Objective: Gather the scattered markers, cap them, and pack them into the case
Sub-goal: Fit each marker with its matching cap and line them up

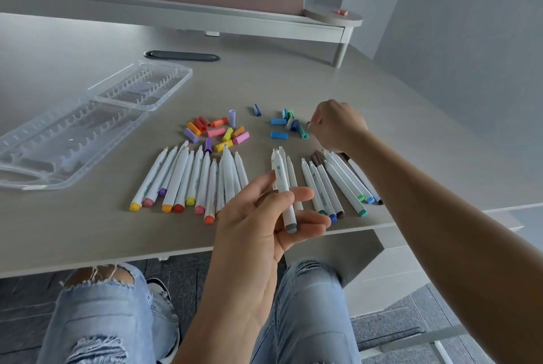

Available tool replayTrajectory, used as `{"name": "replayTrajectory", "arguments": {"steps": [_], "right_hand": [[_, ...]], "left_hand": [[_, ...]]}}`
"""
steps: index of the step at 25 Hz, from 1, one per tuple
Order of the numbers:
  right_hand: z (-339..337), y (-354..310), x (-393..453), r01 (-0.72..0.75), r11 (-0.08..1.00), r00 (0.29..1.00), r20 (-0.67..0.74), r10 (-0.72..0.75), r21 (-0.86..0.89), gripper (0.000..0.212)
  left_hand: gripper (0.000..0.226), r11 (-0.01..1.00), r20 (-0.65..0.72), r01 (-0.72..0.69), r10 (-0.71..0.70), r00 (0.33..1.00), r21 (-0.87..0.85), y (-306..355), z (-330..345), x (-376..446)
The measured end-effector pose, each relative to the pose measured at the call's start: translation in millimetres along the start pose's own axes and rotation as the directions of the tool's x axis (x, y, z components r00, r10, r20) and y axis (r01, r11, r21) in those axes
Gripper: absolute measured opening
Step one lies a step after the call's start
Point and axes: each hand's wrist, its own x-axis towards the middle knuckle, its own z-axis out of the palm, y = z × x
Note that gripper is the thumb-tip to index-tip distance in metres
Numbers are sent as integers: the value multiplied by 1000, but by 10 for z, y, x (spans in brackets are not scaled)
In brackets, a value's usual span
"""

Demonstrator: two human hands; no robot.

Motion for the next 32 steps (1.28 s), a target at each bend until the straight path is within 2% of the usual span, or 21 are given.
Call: {"name": "replayTrajectory", "arguments": {"steps": [2,3,6,8,10,16,22,26,29,32], "right_hand": [[-91,-59,-135,-10,974,1000,9,9,227,17],[-162,-97,-243,-26,925,999,32,15,380,18],[-411,-182,-656,-137,700,981,195,-3,701,17],[-509,-165,-879,-192,540,957,278,-82,819,13],[-547,-122,-1039,-215,468,940,311,-139,857,13],[-607,-48,-1276,-191,537,924,335,-185,822,8],[-585,70,-1549,-56,594,979,161,-126,802,12],[-560,238,-1742,-21,583,994,79,-74,813,9],[-572,328,-1830,-28,606,992,97,-82,795,12],[-577,384,-1788,-69,533,995,99,-29,843,18]], "left_hand": [[38,999,30,0,-1,1000,36,-10,-15,10],[41,999,44,4,-7,999,51,-18,-18,13],[42,995,92,22,-31,995,99,-47,12,12],[42,992,115,28,-43,992,127,-69,37,11],[41,990,129,29,-47,991,136,-84,46,7],[36,985,185,7,-40,982,173,-146,29,-16],[26,988,168,32,-57,984,149,-281,121,-75],[27,989,147,86,-104,984,122,-432,261,-136],[24,990,138,72,-89,986,121,-496,373,-161],[22,992,131,106,-115,985,68,-528,459,-153]]}}
